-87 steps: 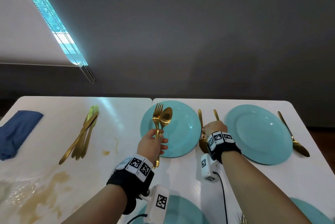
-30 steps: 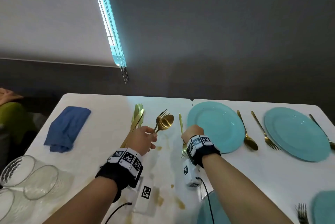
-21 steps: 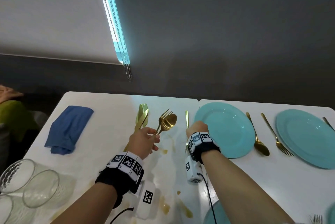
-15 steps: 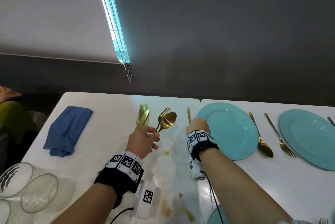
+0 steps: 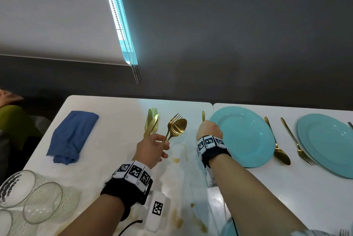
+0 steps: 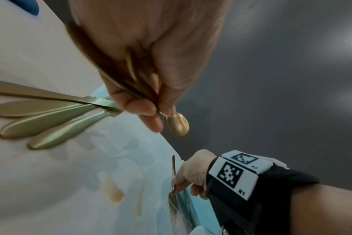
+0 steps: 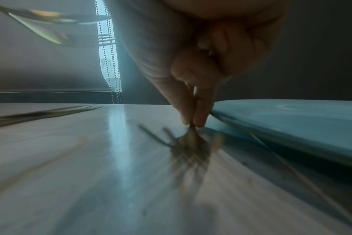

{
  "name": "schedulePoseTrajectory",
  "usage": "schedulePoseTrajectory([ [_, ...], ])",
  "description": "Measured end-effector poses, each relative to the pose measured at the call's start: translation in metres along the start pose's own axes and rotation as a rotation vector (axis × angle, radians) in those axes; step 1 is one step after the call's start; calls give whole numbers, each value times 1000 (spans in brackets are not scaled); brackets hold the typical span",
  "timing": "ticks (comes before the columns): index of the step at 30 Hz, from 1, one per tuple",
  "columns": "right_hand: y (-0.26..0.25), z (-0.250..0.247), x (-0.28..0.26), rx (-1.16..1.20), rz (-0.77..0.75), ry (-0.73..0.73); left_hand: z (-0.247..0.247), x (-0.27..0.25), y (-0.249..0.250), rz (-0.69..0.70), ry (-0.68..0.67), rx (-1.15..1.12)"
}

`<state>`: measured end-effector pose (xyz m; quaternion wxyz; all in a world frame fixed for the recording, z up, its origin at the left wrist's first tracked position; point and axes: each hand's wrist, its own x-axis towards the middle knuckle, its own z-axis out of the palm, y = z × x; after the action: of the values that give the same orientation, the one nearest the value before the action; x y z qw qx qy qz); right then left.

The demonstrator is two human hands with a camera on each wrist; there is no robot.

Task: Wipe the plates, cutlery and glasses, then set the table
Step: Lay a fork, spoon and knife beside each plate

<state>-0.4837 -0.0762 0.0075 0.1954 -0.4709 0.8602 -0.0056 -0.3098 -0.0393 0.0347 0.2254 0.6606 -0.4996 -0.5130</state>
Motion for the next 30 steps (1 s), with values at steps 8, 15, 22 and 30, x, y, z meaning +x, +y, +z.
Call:
schedulePoseTrajectory([
  [8,3,-17,-29,25,-59,-45,5,-12,4,-7,11,-116],
  [15,36,-49,-100,532,-160,-260,33,-44,23,-15,-70,-342],
  [22,90,-62,-137,811,-25,-274,80,-97,36,19,-248,-323],
  [30,162,-63,-157,956,79,-226,143,-145,40,23,-308,-333],
])
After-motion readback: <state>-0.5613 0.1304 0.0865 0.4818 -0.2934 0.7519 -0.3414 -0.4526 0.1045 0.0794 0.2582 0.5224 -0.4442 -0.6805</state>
